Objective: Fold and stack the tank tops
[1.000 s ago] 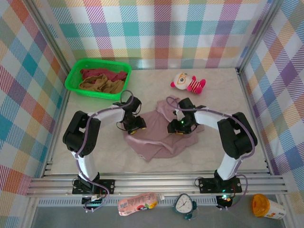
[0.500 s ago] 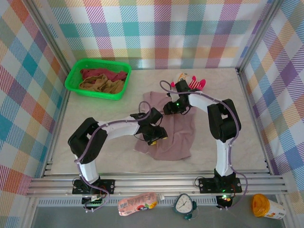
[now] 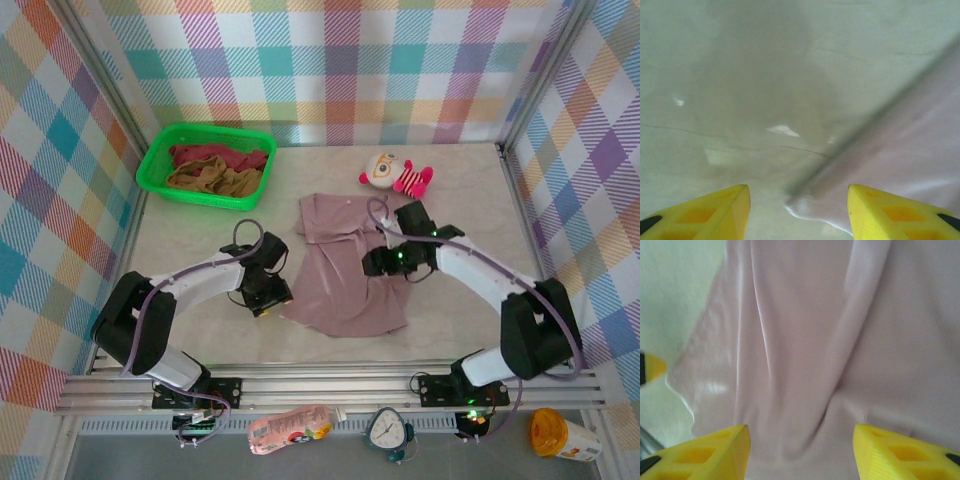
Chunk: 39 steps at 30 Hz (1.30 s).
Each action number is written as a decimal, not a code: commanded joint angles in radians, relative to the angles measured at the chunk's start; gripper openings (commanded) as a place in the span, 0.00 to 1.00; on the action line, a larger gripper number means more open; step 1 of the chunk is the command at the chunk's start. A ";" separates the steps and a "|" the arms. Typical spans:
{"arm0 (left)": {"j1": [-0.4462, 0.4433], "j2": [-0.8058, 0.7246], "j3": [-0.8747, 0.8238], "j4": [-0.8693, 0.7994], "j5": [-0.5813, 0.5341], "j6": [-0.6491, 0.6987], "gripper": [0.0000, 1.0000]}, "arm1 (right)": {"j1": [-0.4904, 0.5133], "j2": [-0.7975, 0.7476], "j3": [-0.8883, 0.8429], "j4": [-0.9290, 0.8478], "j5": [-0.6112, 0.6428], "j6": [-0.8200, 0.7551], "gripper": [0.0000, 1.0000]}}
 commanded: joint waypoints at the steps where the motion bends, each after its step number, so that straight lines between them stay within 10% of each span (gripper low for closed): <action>1: -0.002 0.032 -0.007 0.035 0.060 0.066 0.52 | 0.004 -0.086 -0.082 -0.098 0.037 0.116 0.57; 11: -0.025 0.093 -0.005 0.097 0.095 0.089 0.34 | 0.006 -0.204 -0.240 -0.112 0.120 0.251 0.55; 18: -0.023 0.039 0.046 0.024 0.070 0.108 0.01 | 0.004 -0.281 -0.289 -0.157 0.180 0.284 0.50; 39: 0.168 -0.101 0.287 -0.313 -0.180 0.208 0.00 | 0.068 -0.365 -0.334 -0.204 0.115 0.266 0.37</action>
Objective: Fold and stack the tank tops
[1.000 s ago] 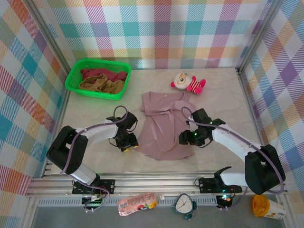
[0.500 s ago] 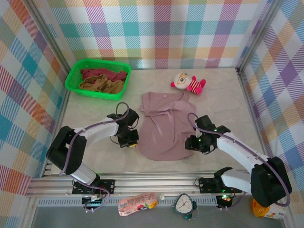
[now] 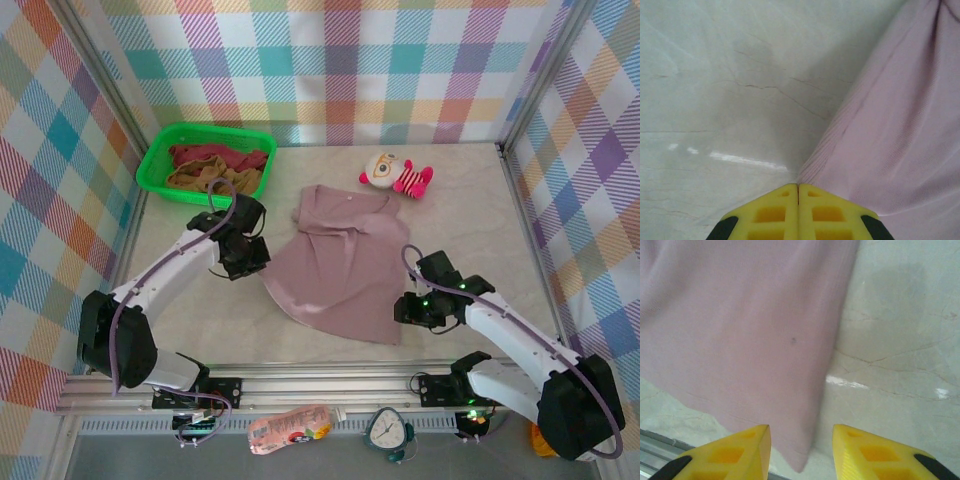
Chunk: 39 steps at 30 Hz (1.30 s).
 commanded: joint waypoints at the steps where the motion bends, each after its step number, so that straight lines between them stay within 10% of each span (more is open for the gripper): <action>1: 0.012 -0.007 -0.006 -0.052 -0.042 0.026 0.00 | 0.060 0.044 0.016 -0.041 0.005 0.014 0.37; 15: 0.013 -0.034 -0.090 -0.009 -0.003 -0.003 0.00 | 0.256 0.175 -0.043 0.062 0.075 0.101 0.38; 21: 0.012 -0.036 -0.054 -0.030 0.001 0.005 0.00 | 0.302 0.265 0.001 0.082 0.099 0.091 0.19; 27: 0.012 -0.109 0.098 -0.168 -0.095 0.036 0.00 | 0.296 0.027 0.133 -0.073 0.277 0.021 0.00; 39: 0.012 -0.238 0.622 -0.440 -0.289 0.144 0.00 | 0.288 -0.182 0.600 -0.134 0.568 -0.366 0.00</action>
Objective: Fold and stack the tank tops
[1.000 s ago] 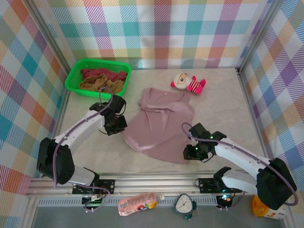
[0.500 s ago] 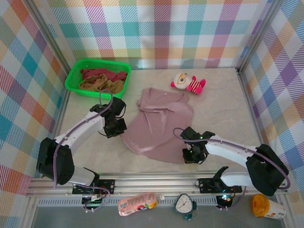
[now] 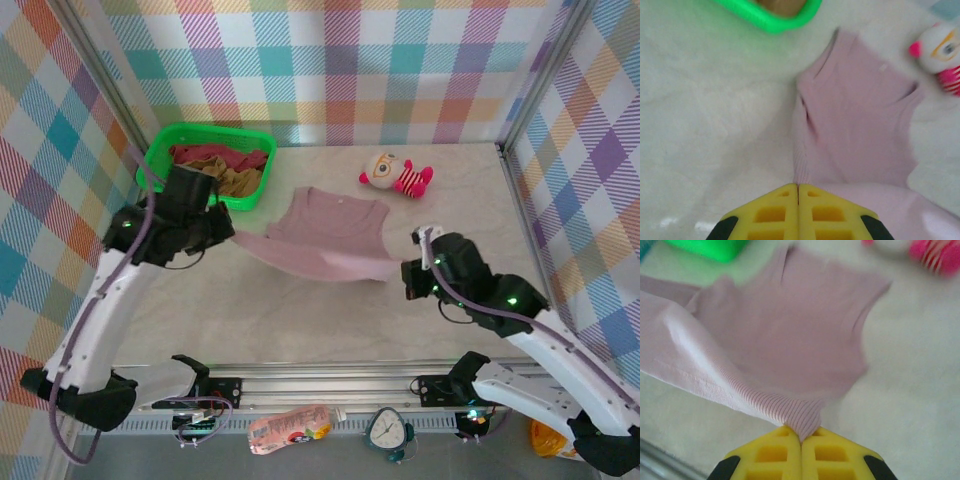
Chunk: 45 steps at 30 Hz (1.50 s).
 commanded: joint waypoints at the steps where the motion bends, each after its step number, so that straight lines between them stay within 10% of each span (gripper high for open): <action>1: 0.012 0.014 0.166 -0.110 -0.108 0.075 0.00 | -0.023 0.065 0.148 0.014 0.125 -0.234 0.00; 12: 0.043 0.360 0.582 0.087 -0.187 0.246 0.00 | -0.463 0.531 0.621 0.238 -0.354 -0.398 0.00; 22: 0.096 0.676 1.090 0.135 -0.226 0.396 0.00 | -0.547 0.922 1.241 0.166 -0.501 -0.388 0.00; 30: 0.115 0.627 1.079 0.120 -0.139 0.410 0.00 | -0.599 0.887 1.228 0.137 -0.541 -0.359 0.00; 38: 0.099 0.237 0.421 0.126 -0.059 0.314 0.00 | -0.599 0.554 0.603 0.136 -0.644 -0.301 0.00; 45: 0.024 -0.158 -0.408 0.225 0.078 -0.032 0.00 | -0.599 0.285 0.021 0.079 -0.634 -0.268 0.00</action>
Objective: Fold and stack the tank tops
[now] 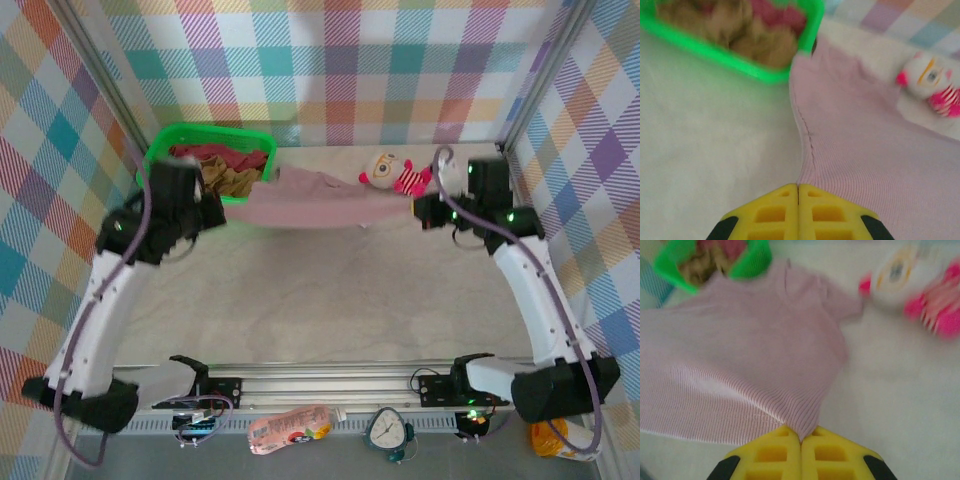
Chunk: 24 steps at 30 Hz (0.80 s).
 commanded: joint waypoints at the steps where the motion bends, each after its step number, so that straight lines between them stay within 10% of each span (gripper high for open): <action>1: -0.043 -0.121 -0.256 0.030 0.035 -0.200 0.00 | -0.002 -0.079 -0.173 -0.027 -0.042 0.056 0.00; 7: -0.055 -0.237 -0.320 -0.063 0.030 -0.240 0.00 | -0.002 -0.170 -0.256 -0.053 -0.051 0.103 0.00; 15: -0.055 -0.205 0.136 -0.254 -0.034 -0.094 0.00 | -0.002 -0.262 0.069 -0.056 0.075 0.050 0.00; 24: -0.054 0.070 0.512 -0.077 -0.198 0.184 0.00 | -0.003 0.072 0.418 0.128 0.101 -0.093 0.00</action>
